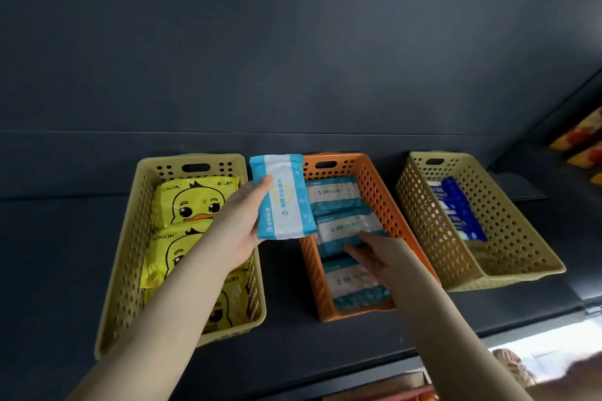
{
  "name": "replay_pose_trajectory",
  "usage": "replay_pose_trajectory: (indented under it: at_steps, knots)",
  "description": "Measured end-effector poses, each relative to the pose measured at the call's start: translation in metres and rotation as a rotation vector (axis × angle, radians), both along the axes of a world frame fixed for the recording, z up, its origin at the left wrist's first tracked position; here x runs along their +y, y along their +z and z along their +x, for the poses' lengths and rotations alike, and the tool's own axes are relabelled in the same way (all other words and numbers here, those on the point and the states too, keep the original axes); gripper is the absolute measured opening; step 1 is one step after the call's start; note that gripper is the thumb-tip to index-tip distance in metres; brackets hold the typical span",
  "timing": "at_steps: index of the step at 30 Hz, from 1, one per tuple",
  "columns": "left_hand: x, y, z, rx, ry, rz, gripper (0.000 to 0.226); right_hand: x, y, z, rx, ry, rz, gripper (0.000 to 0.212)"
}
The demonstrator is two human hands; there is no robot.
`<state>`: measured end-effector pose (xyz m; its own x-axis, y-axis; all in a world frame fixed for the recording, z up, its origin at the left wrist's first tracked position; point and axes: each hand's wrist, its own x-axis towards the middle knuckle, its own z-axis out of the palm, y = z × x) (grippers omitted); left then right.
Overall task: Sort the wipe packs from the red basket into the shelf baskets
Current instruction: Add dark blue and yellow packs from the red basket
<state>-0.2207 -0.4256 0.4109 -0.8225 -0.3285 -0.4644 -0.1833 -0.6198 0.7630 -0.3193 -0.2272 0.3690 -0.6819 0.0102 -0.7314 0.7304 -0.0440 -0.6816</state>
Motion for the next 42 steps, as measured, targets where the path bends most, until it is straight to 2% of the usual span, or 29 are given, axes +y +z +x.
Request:
replay_pose_trajectory:
  at_steps: [8, 13, 19, 23, 26, 31, 34, 37, 39, 42]
  knots:
    - [0.007, -0.007, -0.003, 0.023, 0.005, -0.191, 0.018, 0.028, 0.009, 0.005, 0.243, 0.199, 0.294, 0.025]
    - [0.011, -0.005, -0.005, 0.018, -0.004, -0.187, 0.011, 0.030, 0.037, 0.017, 0.454, 0.287, 0.222, 0.016]
    - [0.031, -0.002, -0.005, 0.079, -0.059, -0.162, 0.022, 0.026, 0.055, 0.037, 0.656, 0.642, 0.168, 0.027]
    - [0.047, 0.000, -0.006, 0.096, -0.151, -0.179, 0.019, 0.019, 0.063, 0.042, 0.692, 0.657, 0.061, 0.024]
    - [0.057, 0.000, -0.006, 0.115, -0.204, -0.203, 0.022, 0.024, 0.058, 0.041, 0.676, 0.617, 0.076, 0.026]
    - [0.059, 0.000, -0.011, 0.150, -0.323, -0.588, 0.022, 0.036, 0.060, 0.037, 0.630, 0.552, -0.044, 0.036]
    - [0.056, -0.001, -0.019, 0.153, -0.305, -0.715, 0.025, 0.041, 0.063, 0.032, 0.676, 0.526, 0.040, 0.030]
    - [0.044, -0.009, -0.030, 0.147, -0.298, -1.163, 0.035, 0.052, 0.062, 0.026, 0.600, 0.450, 0.066, 0.039]
    - [0.035, -0.020, -0.035, 0.096, -0.347, -1.366, 0.048, 0.059, 0.061, 0.026, 0.541, 0.514, 0.099, 0.053]
    - [0.032, -0.039, -0.039, -0.063, -0.535, -1.436, 0.065, 0.061, 0.054, 0.028, 0.434, 0.713, 0.161, 0.067]
